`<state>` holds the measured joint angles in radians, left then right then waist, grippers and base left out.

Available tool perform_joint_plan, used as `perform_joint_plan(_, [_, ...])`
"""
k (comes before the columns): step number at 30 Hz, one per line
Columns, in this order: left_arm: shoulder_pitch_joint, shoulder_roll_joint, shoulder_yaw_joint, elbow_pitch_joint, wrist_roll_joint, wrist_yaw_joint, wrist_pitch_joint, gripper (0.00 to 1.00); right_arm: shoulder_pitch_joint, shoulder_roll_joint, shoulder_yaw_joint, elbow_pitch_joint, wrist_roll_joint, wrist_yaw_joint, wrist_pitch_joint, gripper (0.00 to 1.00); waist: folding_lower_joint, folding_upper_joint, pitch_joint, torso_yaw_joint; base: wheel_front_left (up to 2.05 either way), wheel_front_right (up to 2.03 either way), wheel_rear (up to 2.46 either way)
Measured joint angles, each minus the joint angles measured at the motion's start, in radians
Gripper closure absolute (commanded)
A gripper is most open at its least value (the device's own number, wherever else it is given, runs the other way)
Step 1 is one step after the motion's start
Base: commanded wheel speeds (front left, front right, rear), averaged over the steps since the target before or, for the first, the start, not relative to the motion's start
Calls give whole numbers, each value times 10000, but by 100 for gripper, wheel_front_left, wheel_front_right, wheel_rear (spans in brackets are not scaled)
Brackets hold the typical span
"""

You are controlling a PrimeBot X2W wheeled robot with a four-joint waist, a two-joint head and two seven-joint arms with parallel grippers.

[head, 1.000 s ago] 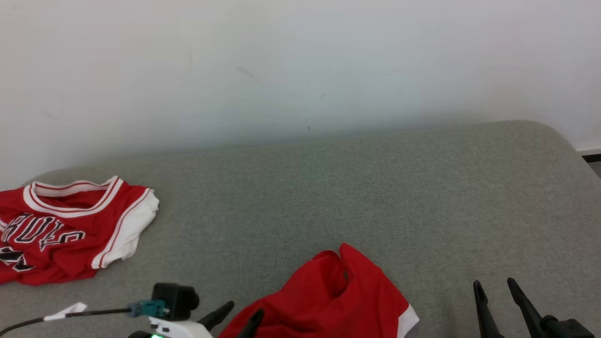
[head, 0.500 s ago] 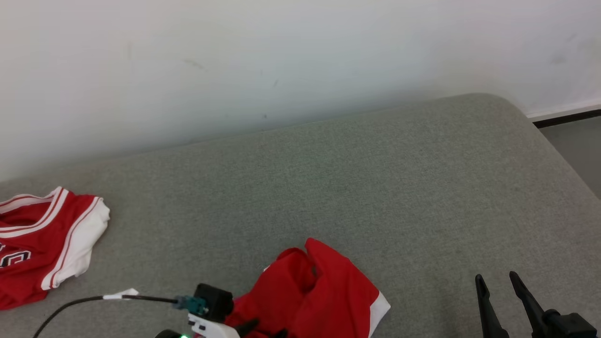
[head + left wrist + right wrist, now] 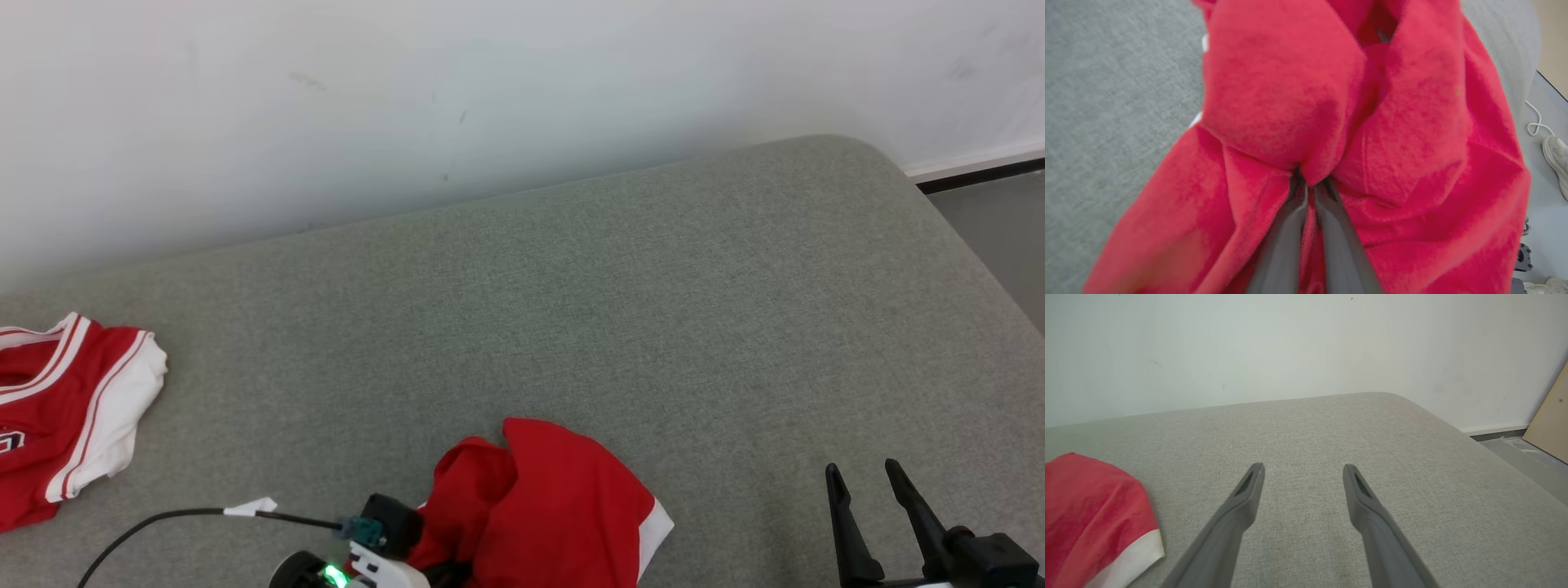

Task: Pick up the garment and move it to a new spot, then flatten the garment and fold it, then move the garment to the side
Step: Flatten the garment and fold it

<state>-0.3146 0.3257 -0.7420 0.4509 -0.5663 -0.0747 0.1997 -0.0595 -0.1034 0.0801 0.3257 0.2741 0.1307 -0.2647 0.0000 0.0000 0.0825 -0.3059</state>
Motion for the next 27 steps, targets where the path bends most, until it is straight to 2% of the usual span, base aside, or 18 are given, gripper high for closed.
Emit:
perform_joint_plan(5, [-99,-190,73,299,19,-36,-577,100,7,25,-67,15,0,0,-2,0,0,0,-54,32,0,0,0])
perform_joint_plan(15, [-1202,-297,577,353,211,539,-1517,100,-38,98,48,52,0,0,0,0,0,0,-139,-71,0,0,0])
perform_joint_plan(27, [-3285,-8,1283,2429,493,863,-2203,100,-260,77,-8,0,19,0,0,0,0,0,391,-598,0,0,0])
